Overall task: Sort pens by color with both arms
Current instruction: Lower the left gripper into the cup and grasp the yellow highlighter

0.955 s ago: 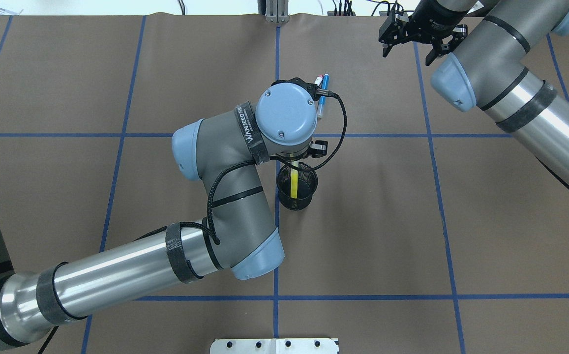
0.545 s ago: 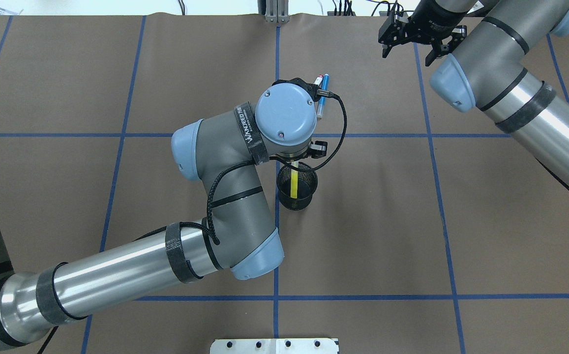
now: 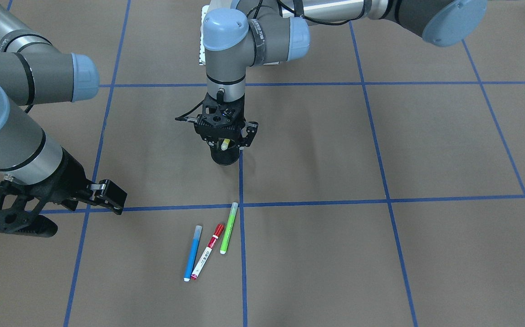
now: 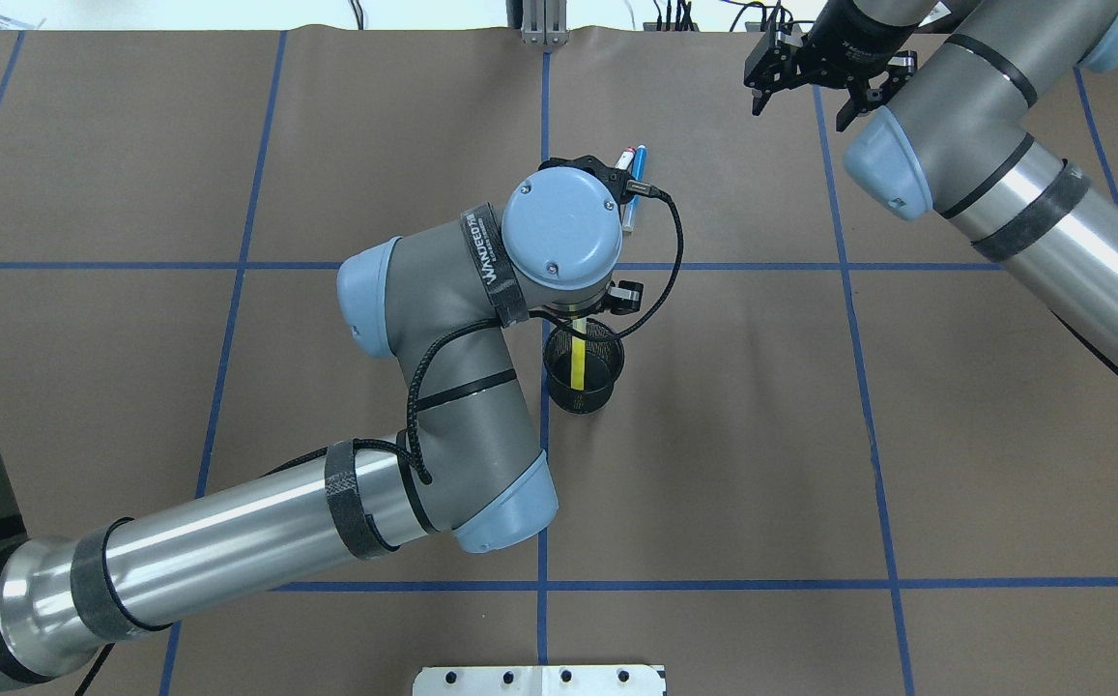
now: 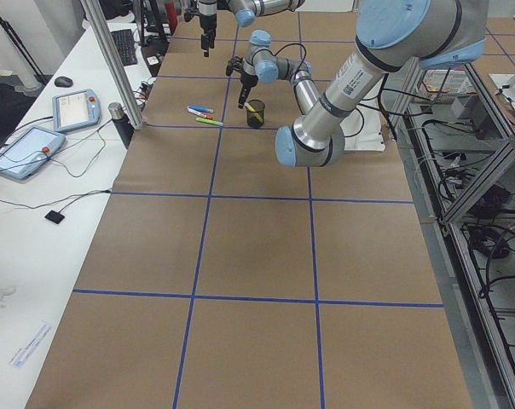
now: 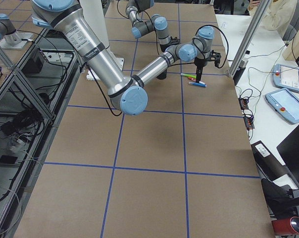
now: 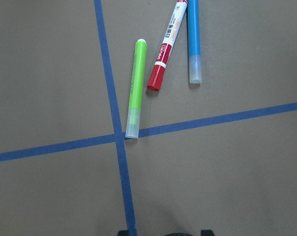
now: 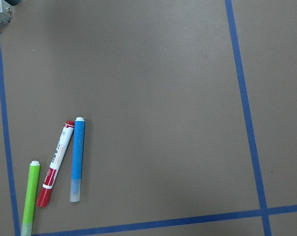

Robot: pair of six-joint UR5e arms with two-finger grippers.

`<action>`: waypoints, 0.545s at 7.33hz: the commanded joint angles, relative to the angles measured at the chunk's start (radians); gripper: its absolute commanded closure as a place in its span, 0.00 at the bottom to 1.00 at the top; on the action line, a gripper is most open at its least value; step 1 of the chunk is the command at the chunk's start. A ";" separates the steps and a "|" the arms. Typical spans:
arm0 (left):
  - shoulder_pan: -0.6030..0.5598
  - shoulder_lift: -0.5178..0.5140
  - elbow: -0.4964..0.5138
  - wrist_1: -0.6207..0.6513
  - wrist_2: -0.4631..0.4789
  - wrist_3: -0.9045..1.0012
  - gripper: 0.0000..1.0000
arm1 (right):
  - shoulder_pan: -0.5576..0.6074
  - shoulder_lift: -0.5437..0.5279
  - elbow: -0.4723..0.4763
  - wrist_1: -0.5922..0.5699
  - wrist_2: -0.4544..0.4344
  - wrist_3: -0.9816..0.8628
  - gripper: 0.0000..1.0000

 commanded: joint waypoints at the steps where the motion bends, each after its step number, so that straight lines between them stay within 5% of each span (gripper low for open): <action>1: 0.010 0.002 0.001 0.001 0.003 0.013 0.42 | 0.000 0.001 -0.001 0.001 0.000 -0.001 0.02; 4: 0.015 0.001 0.000 -0.001 0.003 0.020 0.51 | 0.000 0.001 -0.001 0.001 0.000 -0.001 0.02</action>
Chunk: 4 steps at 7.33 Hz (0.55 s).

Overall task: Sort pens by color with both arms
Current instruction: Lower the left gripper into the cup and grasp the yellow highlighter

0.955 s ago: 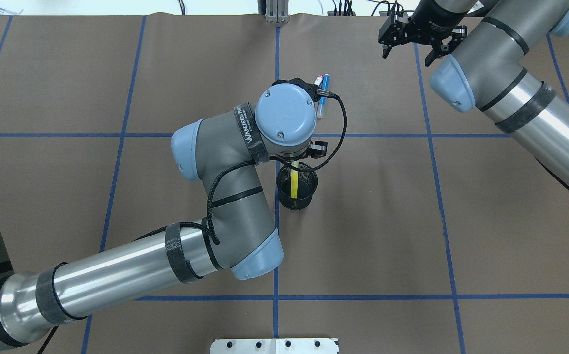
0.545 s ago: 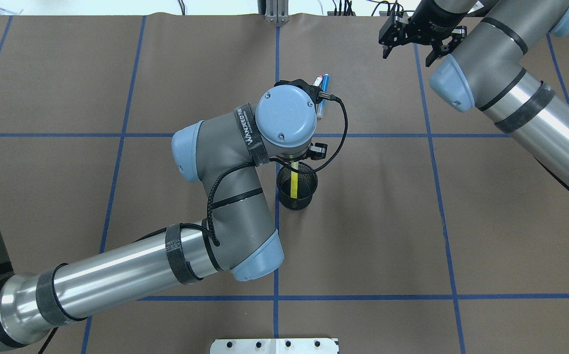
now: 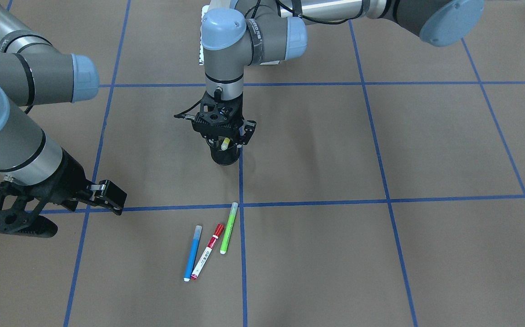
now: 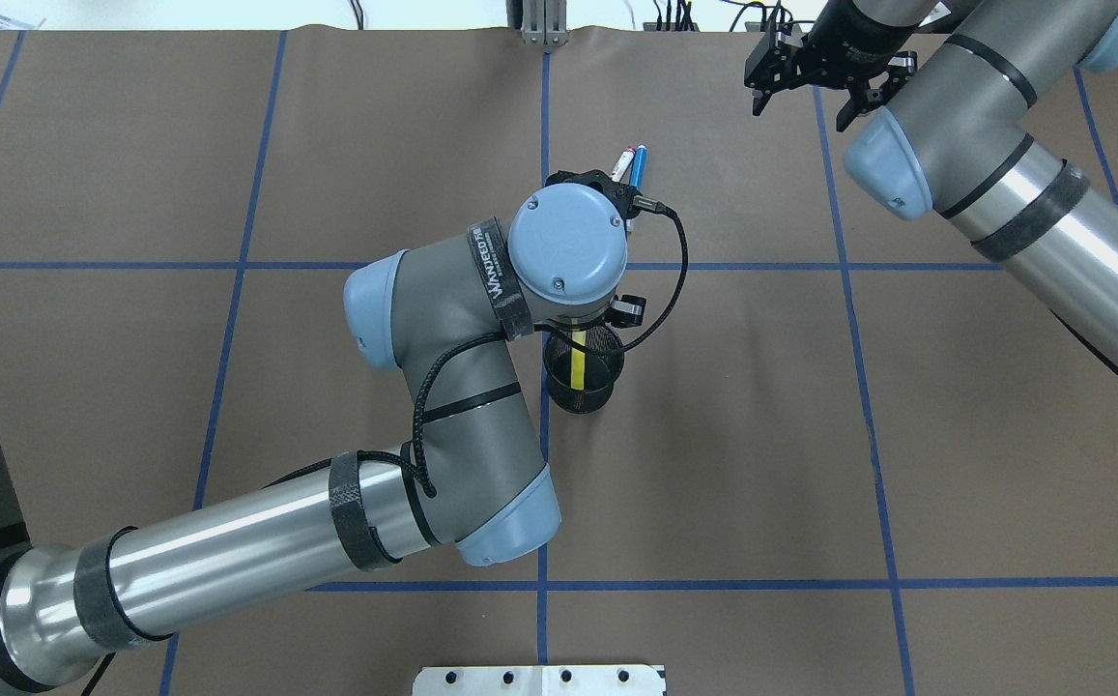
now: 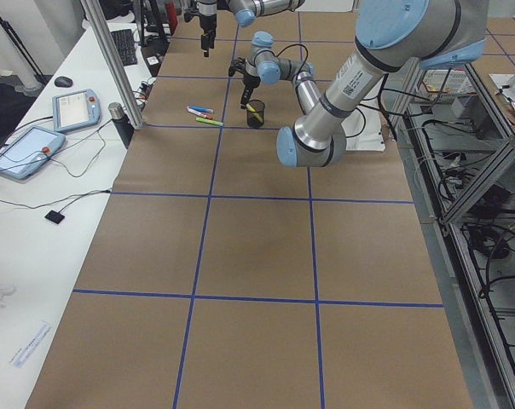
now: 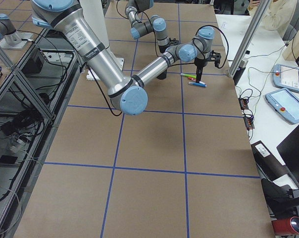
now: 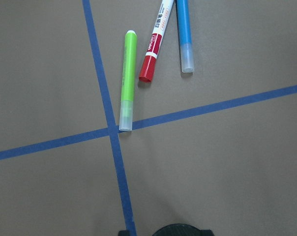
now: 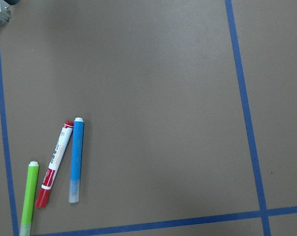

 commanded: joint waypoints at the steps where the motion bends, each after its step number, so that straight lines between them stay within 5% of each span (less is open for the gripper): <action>1: 0.001 0.001 -0.001 -0.001 0.000 0.001 0.58 | 0.000 0.003 0.000 0.000 0.000 0.000 0.02; 4: 0.001 -0.004 -0.003 -0.001 -0.001 0.003 0.80 | 0.000 0.004 0.000 0.000 0.000 0.000 0.02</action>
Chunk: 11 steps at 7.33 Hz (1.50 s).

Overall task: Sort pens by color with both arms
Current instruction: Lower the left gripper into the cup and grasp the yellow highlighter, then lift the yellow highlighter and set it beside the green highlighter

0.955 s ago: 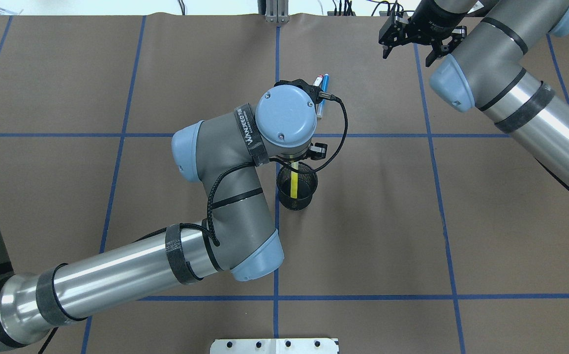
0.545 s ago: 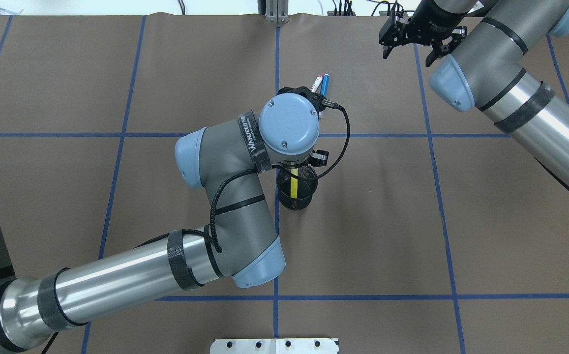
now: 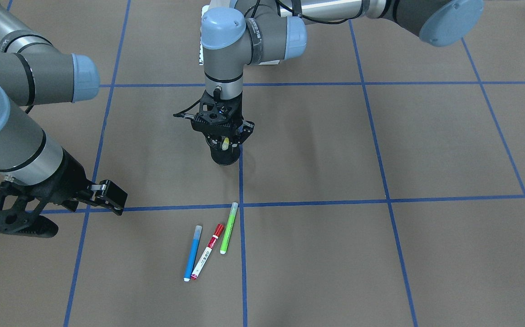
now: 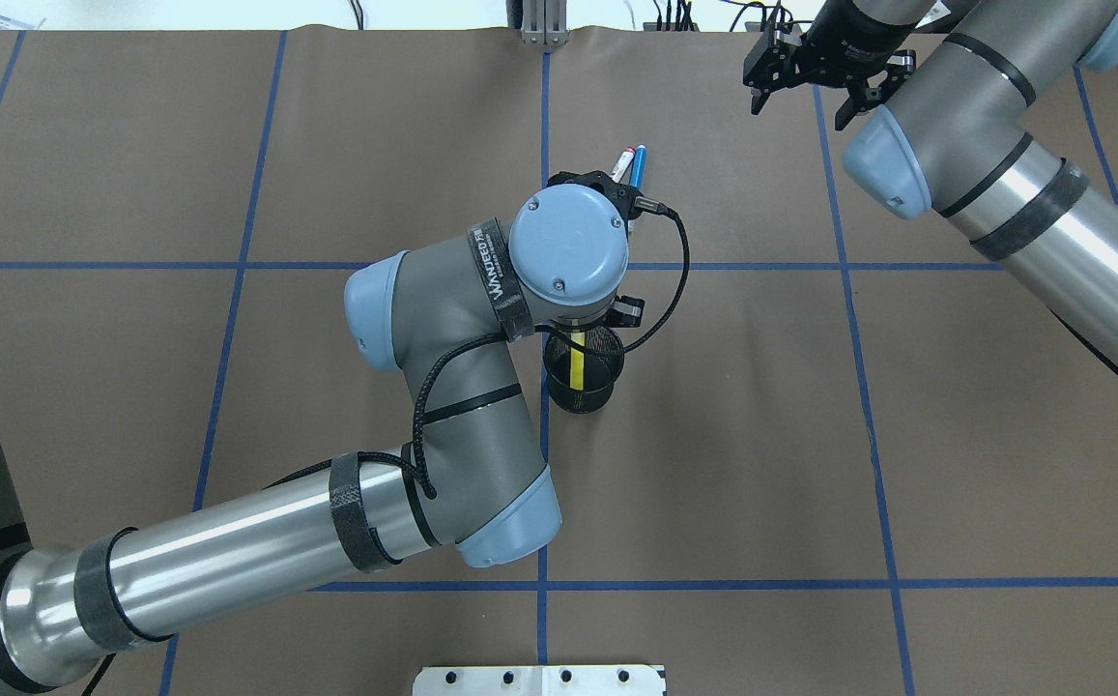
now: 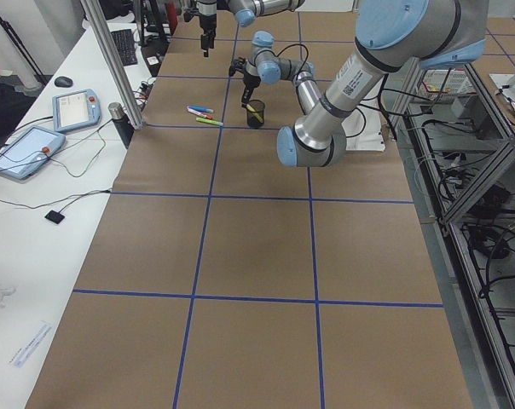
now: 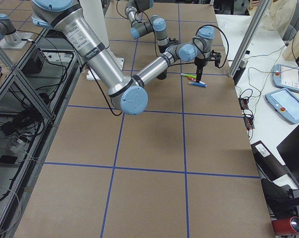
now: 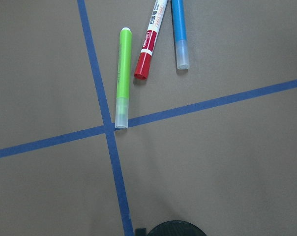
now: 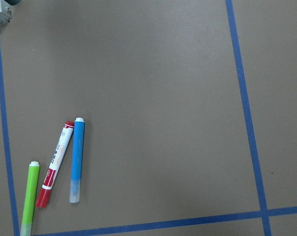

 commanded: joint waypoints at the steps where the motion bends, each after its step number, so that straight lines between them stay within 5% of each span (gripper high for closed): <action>1: 0.000 -0.004 -0.004 -0.002 -0.002 0.004 0.89 | 0.000 0.001 0.000 0.000 0.000 0.000 0.02; 6: -0.024 -0.005 -0.119 0.068 -0.019 0.079 0.92 | 0.002 0.002 0.002 -0.002 0.000 0.000 0.02; 9: -0.217 -0.039 -0.115 0.162 -0.300 0.144 0.91 | 0.002 0.004 0.011 -0.002 0.000 0.000 0.02; 11: -0.325 -0.137 0.075 0.147 -0.454 0.142 0.90 | 0.000 0.004 0.014 -0.003 -0.015 0.000 0.02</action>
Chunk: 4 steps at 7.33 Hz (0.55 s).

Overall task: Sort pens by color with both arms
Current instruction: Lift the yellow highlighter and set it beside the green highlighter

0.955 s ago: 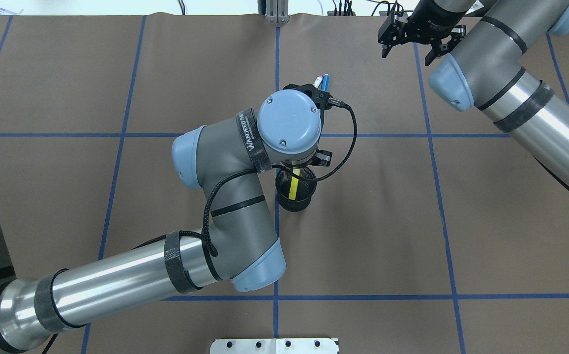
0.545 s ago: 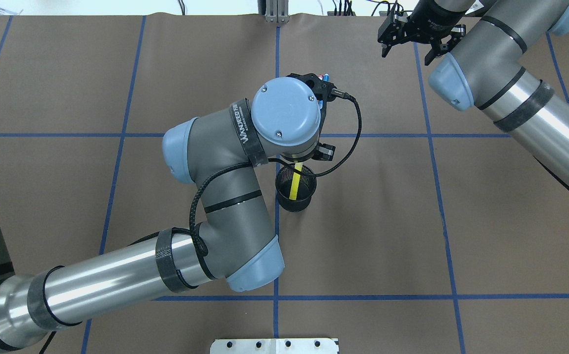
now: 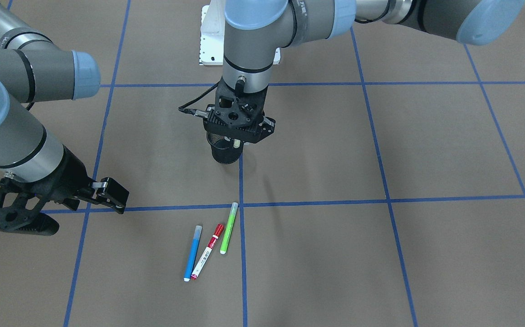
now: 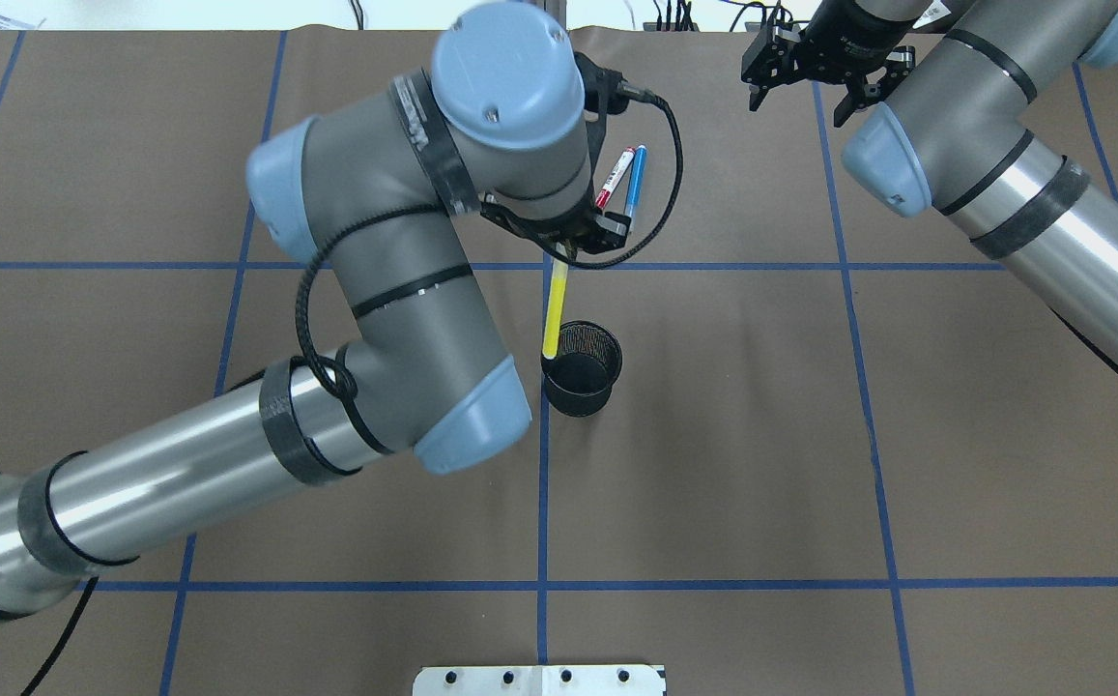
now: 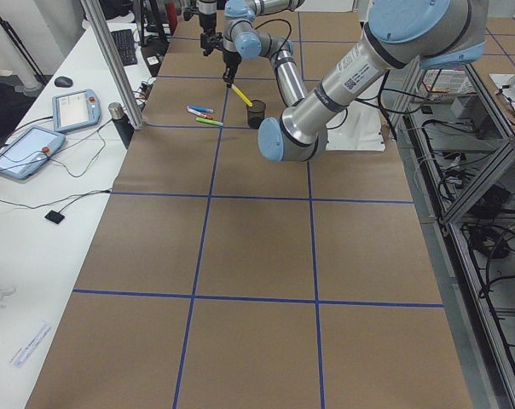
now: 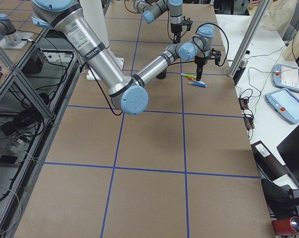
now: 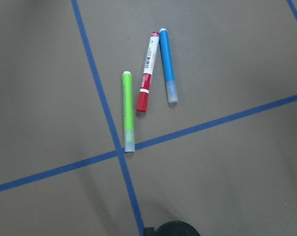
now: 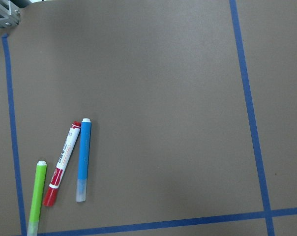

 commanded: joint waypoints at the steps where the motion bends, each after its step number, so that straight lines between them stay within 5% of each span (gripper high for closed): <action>1: -0.093 -0.107 0.260 -0.055 -0.132 0.001 0.88 | -0.001 -0.001 0.007 -0.001 -0.024 0.000 0.02; 4: -0.092 -0.129 0.516 -0.221 -0.132 0.016 0.88 | -0.001 -0.002 0.035 -0.001 -0.024 0.012 0.02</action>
